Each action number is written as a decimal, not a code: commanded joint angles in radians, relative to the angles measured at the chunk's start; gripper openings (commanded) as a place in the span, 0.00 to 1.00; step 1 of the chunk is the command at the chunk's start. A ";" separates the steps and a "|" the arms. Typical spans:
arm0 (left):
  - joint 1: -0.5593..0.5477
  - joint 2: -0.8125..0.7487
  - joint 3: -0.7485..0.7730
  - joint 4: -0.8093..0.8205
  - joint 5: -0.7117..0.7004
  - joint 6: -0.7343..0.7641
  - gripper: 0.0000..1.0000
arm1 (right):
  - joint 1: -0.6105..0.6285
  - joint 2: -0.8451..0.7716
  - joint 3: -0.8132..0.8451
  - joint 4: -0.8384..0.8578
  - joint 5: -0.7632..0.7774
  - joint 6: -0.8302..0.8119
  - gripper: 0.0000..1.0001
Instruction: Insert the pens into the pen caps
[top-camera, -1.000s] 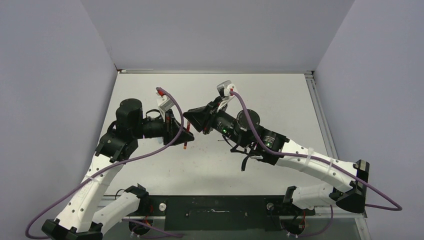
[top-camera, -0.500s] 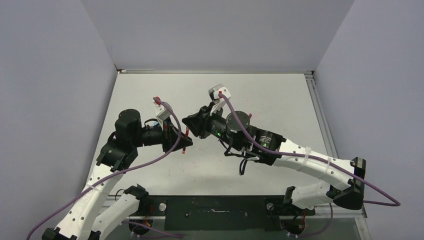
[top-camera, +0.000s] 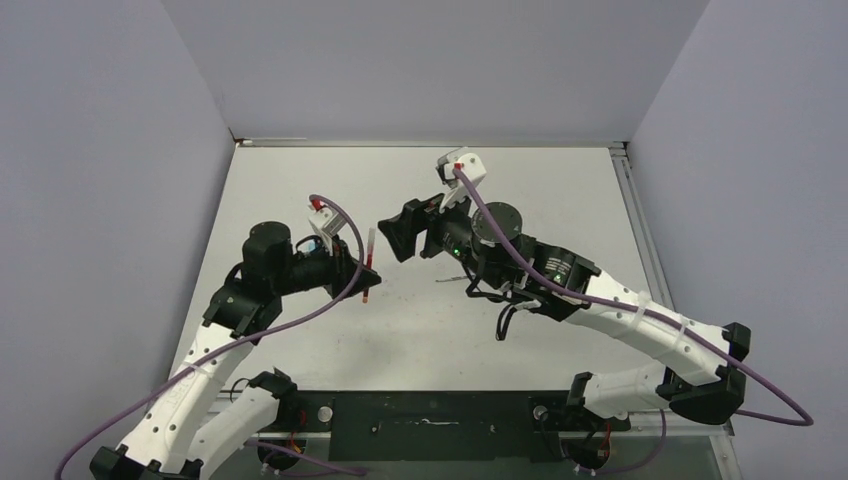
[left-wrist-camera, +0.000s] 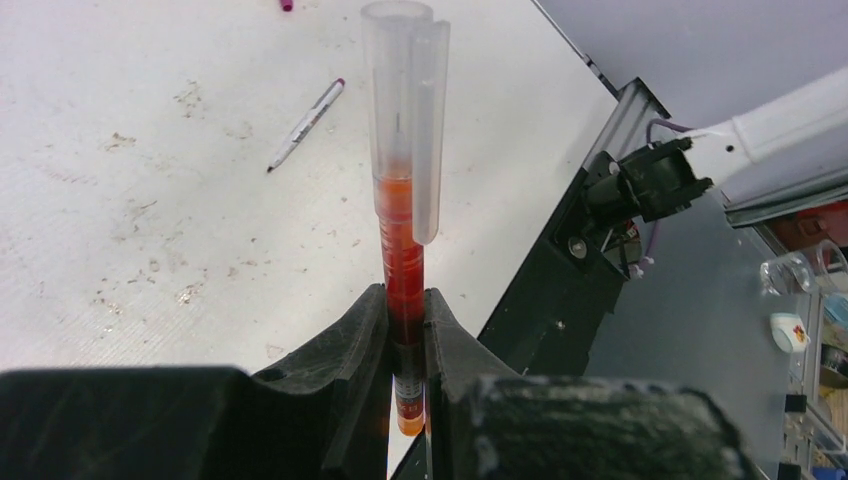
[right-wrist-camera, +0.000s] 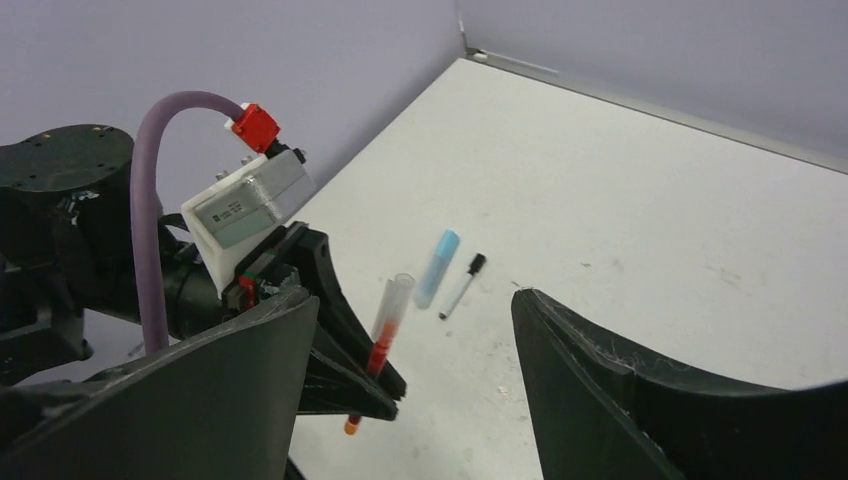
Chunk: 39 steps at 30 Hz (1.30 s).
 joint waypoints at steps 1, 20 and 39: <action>0.005 0.050 0.009 0.004 -0.119 -0.034 0.00 | -0.059 -0.086 0.012 -0.115 0.062 -0.066 0.74; -0.002 0.571 0.215 -0.113 -0.552 -0.125 0.00 | -0.165 -0.138 -0.340 -0.396 0.123 0.048 0.82; -0.002 0.917 0.307 -0.163 -0.769 -0.190 0.10 | -0.213 -0.059 -0.455 -0.366 0.073 -0.001 0.84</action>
